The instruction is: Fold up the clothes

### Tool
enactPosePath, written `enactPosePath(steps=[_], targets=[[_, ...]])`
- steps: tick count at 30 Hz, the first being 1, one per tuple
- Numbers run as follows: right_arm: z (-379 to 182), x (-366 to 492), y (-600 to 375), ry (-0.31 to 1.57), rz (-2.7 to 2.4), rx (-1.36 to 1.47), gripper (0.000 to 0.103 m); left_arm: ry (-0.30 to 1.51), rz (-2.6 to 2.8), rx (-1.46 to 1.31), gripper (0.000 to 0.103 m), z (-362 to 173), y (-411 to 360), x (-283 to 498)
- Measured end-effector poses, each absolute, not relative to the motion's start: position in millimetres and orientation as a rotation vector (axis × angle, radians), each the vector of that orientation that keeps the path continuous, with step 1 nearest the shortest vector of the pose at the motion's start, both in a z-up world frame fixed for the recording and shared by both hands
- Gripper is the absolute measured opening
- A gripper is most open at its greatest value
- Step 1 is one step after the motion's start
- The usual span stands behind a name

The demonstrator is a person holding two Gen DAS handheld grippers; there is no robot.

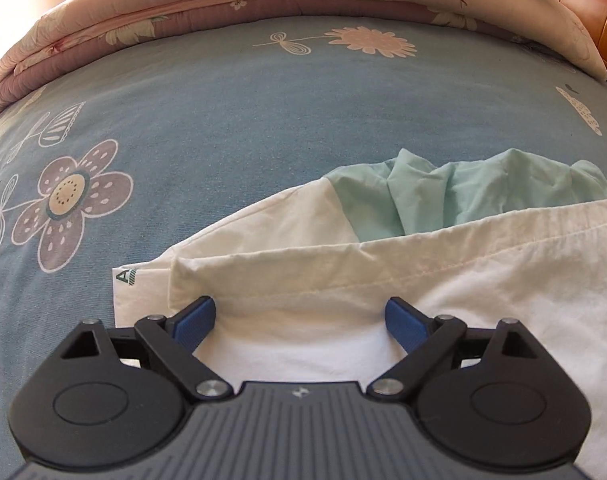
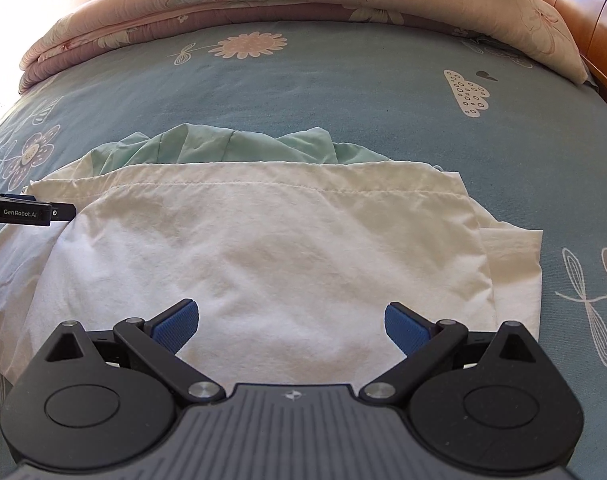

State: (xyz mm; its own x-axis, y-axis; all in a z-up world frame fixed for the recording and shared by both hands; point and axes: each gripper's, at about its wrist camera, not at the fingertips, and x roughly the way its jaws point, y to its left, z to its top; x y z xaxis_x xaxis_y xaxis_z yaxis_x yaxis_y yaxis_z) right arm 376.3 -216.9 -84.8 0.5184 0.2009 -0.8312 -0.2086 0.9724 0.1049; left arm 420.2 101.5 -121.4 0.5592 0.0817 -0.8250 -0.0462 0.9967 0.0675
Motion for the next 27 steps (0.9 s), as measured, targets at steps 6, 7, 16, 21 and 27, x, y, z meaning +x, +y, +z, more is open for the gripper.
enactPosePath(steps=[6,7,16,21,27], targets=[[-75.7,369.9,-205.9,1.001,0.280,0.003,0.101,0.935,0.011,-0.009,0.091,-87.5,89.8,390.1],[-75.9,369.9,-201.5,1.003,0.294,0.002,0.101,0.938,0.002,-0.009,0.091,-85.3,87.7,385.6],[-104.0,367.3,-163.3,1.065,0.357,-0.085,0.103,1.006,-0.003,-0.070,0.094,-115.2,88.4,368.7],[-108.6,373.0,-165.4,1.098,0.366,-0.075,0.103,1.013,-0.004,-0.123,0.094,-101.7,93.9,361.7],[-113.1,375.8,-161.3,1.114,0.340,-0.089,0.103,1.053,-0.044,-0.100,0.094,-104.9,86.2,333.5]])
